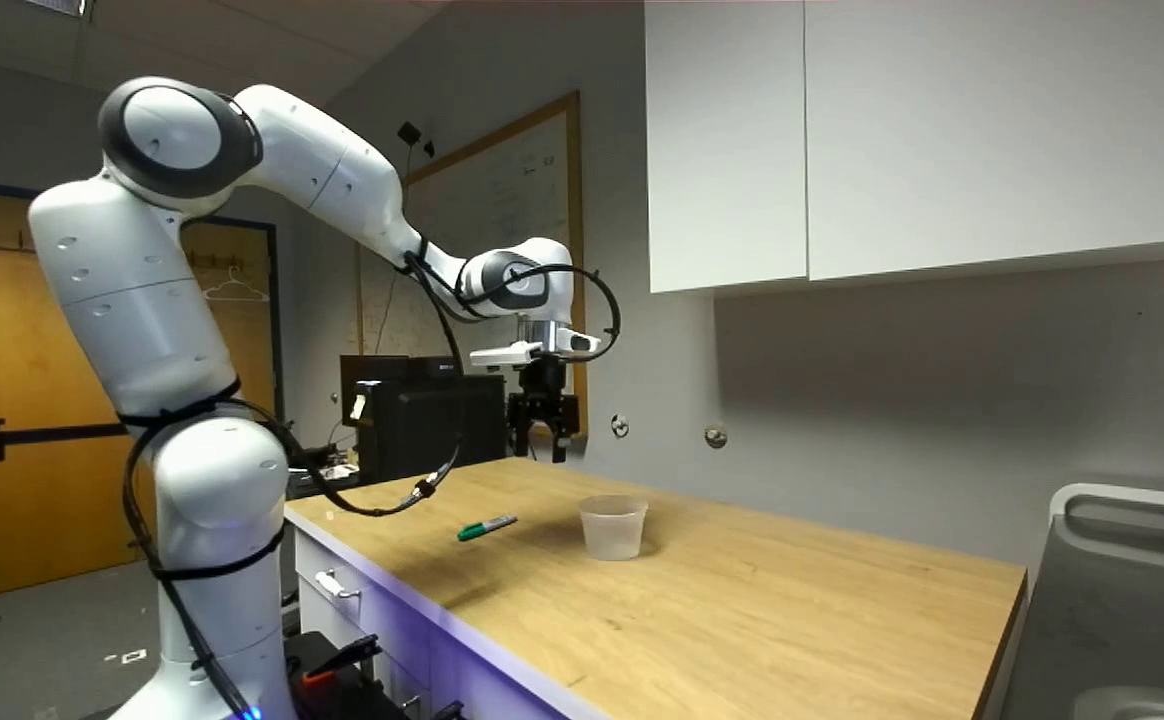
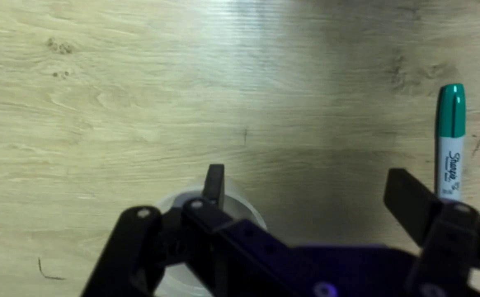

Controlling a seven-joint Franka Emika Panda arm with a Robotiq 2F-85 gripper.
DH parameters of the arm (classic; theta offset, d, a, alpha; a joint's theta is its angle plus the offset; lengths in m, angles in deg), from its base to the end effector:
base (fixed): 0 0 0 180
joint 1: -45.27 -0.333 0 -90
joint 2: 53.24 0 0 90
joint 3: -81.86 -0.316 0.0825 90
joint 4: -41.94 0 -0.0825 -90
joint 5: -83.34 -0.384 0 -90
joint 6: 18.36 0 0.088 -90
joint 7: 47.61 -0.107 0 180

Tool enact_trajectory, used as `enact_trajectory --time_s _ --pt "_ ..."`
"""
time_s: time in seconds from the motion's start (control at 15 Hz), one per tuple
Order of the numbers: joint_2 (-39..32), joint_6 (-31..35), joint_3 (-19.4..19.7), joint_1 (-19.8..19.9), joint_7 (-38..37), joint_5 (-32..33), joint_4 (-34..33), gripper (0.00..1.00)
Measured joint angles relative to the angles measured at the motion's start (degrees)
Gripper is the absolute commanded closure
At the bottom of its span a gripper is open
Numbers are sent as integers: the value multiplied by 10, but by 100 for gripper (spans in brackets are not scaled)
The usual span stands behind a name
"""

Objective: Take the marker from the table and put it in the cup

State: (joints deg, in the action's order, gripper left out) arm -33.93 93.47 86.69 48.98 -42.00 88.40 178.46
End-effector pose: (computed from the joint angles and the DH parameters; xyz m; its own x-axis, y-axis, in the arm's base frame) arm 0.4247 -0.0707 0.4411 0.9950 -0.0104 -0.0997 -0.0063 -0.9991 0.0411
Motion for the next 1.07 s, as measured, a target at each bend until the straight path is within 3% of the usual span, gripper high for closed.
enact_trajectory --time_s 0.33,1.07 --pt "-25 32 -47 -29 -53 -2 -24 0" --pt "-177 40 -72 -68 -53 -51 -97 0"
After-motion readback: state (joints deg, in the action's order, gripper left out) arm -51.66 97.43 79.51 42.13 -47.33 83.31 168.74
